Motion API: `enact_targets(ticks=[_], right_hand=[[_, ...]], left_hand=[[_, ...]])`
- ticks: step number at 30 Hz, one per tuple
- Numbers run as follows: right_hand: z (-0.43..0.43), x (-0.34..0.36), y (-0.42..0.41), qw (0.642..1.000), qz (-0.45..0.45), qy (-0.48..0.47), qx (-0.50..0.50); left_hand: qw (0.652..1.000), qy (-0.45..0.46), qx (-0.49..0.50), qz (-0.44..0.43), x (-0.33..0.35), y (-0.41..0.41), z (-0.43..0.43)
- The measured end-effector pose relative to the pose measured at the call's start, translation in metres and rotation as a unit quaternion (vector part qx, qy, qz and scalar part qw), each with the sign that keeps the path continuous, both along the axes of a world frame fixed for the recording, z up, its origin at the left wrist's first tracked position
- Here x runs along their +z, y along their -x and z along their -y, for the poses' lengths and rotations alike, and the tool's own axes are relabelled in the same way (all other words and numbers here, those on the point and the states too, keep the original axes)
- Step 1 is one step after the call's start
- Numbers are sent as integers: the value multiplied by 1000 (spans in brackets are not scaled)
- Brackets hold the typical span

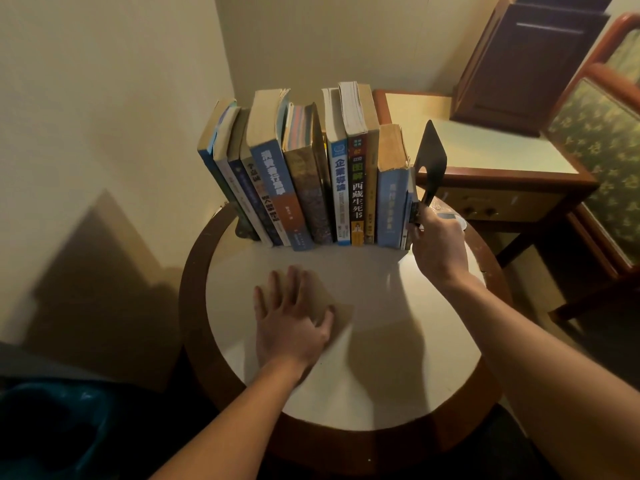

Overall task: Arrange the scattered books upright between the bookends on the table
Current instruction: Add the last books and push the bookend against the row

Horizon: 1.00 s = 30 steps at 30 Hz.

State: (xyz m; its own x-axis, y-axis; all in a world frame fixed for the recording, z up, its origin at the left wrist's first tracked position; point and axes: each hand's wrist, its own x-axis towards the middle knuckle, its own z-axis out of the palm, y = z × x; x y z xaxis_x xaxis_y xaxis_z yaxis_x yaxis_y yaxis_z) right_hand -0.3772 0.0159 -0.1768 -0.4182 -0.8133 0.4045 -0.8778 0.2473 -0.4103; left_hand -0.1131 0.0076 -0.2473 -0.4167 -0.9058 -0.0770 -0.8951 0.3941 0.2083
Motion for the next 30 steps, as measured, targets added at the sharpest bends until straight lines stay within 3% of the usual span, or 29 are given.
enact_targets(ticks=[21, 28, 30], right_hand=[[-13, -4, -12, 996, 70, -1, -47], [-57, 48, -26, 998, 34, -28, 35], [-66, 69, -32, 997, 15, -31, 63]], left_hand=[[1000, -10, 2, -6, -5, -2, 2], [991, -110, -70, 9, 16, -18, 5], [987, -144, -72, -21, 31, -25, 7]])
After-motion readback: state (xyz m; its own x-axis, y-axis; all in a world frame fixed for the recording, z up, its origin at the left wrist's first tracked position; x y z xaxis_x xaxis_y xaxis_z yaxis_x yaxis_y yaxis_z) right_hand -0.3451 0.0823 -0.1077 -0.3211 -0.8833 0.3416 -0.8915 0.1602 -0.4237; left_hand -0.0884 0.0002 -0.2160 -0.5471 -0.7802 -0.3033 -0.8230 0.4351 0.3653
